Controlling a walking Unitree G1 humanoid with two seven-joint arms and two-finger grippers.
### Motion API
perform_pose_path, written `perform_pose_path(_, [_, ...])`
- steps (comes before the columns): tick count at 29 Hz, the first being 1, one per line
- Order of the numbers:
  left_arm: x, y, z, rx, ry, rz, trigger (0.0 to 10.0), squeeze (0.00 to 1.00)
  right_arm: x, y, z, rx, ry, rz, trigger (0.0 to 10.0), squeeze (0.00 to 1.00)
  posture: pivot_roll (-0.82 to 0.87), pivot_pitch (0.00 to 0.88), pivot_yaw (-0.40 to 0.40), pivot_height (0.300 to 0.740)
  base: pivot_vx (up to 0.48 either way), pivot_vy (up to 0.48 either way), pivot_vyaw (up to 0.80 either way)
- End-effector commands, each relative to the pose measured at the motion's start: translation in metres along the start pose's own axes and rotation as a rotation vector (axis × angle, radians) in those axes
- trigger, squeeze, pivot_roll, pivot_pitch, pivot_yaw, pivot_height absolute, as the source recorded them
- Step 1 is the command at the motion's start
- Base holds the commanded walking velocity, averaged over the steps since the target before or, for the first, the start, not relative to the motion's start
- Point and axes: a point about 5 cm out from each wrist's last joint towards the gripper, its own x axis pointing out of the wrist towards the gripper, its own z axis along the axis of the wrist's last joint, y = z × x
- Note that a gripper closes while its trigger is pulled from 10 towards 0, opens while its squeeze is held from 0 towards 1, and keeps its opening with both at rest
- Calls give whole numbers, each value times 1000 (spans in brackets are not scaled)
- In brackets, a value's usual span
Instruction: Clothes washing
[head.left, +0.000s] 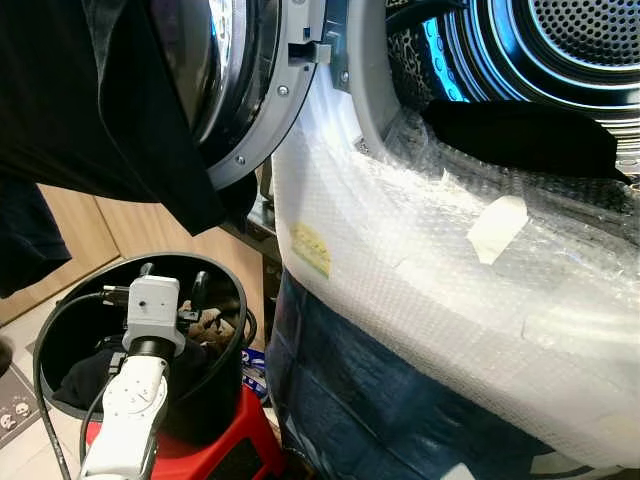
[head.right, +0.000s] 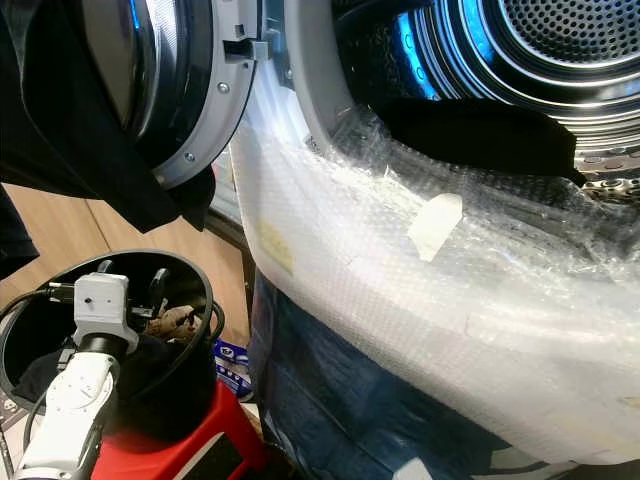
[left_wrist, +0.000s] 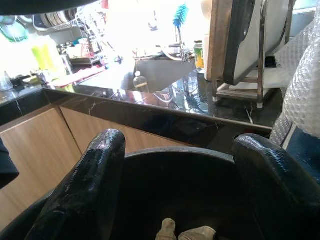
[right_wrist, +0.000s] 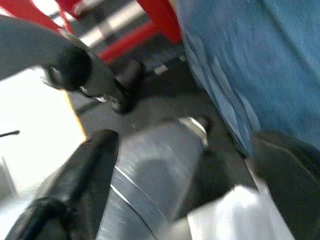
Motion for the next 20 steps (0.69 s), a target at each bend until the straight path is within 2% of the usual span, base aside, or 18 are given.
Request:
perform_pose_path(1, [-1, 1, 2, -32, 3, -5, 10000, 0, 0, -5, -11, 27, 32, -99, 10000, 1000, 47, 104, -39, 740, 0, 0, 0])
perform_pose_path(6, [-4, 4, -1, -75, 42, -10, 10000, 0, 5, -5, -32, 151, 103, -283, 10000, 1000, 52, 98, -33, 740, 0, 0, 0])
perform_pose_path(7, [-3, 8, 0, -98, 51, 0, 10000, 0, 5, -4, -36, 172, 116, -325, 10000, 0, 54, 98, -32, 740, 0, 0, 0])
perform_pose_path(10, [-2, 17, 7, -132, 47, -2, 10000, 0, 5, -4, -42, 194, 136, -388, 10000, 0, 72, 103, -31, 740, 0, 0, 0])
perform_pose_path(11, [-3, 21, 7, -127, 83, -71, 10000, 0, 4, -4, -46, 232, 146, -423, 10000, 0, 82, 105, -28, 740, 0, 0, 0])
perform_pose_path(12, [-3, 21, 7, -127, 83, -71, 10000, 0, 4, -4, -46, 232, 146, -423, 10000, 0, 82, 105, -28, 740, 0, 0, 0])
perform_pose_path(15, [-5, 25, -2, -170, 204, -161, 10000, 0, 6, 0, -49, 230, 172, -417, 10000, 0, 90, 116, -25, 740, 0, 0, 0])
perform_pose_path(16, [-8, 35, -7, -156, 260, -177, 10000, 0, 7, 1, -49, 228, 189, -435, 10000, 0, 89, 130, -24, 740, 0, 0, 0])
perform_pose_path(18, [-10, 41, -8, -159, 294, -187, 10000, 0, 8, 0, -46, 233, 180, -451, 10000, 0, 91, 137, -21, 740, 0, 0, 0])
perform_pose_path(19, [-14, 44, -9, -135, 326, -233, 10000, 82, 9, 0, -42, 248, 162, -458, 10000, 0, 91, 137, -21, 740, 0, 0, 0])
perform_pose_path(20, [-17, 46, -10, -118, 351, -268, 10000, 82, 10, 0, -40, 259, 150, -463, 10000, 0, 98, 143, -21, 740, 0, 0, 0])
